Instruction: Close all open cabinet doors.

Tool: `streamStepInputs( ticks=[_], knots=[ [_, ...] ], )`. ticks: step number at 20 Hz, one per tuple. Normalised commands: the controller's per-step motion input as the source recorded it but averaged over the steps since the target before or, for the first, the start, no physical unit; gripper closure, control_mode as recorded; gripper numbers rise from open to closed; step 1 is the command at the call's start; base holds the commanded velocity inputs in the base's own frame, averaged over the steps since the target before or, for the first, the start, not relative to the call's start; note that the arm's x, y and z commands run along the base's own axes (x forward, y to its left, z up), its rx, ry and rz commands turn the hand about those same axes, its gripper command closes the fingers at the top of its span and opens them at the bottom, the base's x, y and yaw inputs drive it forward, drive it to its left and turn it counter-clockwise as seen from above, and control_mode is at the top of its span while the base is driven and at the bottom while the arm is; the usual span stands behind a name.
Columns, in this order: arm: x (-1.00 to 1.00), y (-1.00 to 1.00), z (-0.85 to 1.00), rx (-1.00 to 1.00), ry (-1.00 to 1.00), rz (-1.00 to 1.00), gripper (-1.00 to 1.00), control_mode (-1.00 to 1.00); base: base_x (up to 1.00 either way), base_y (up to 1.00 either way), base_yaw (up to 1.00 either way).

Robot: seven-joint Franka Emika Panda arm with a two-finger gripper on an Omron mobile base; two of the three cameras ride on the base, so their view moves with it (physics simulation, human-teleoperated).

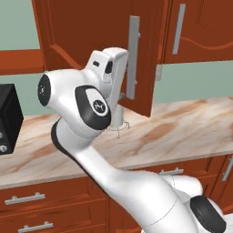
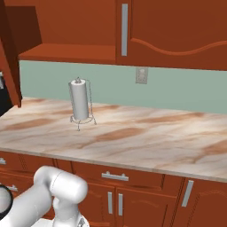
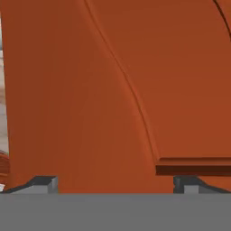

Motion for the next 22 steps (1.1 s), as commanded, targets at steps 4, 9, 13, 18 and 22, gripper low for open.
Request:
streamStepInputs(
  ticks=[4,9,13,18,22],
  knots=[
    [0.00,-1.00,0.00,0.29,0.00,0.00,-1.00,-1.00,0.00,0.00,0.00],
    [0.09,-1.00,0.00,0.29,0.00,0.00,-1.00,-1.00,0.00,0.00,0.00],
    [0.49,-0.76,-0.08,0.27,-0.04,0.12,-1.00,-1.00,0.00,0.00,0.00],
    [0.65,-0.55,-0.23,0.23,-0.18,0.23,-1.00,-1.00,0.00,0.00,0.00],
    [0.75,-0.38,-0.30,0.19,-0.31,0.26,-1.00,-1.00,0.00,0.00,0.00]
  ],
)
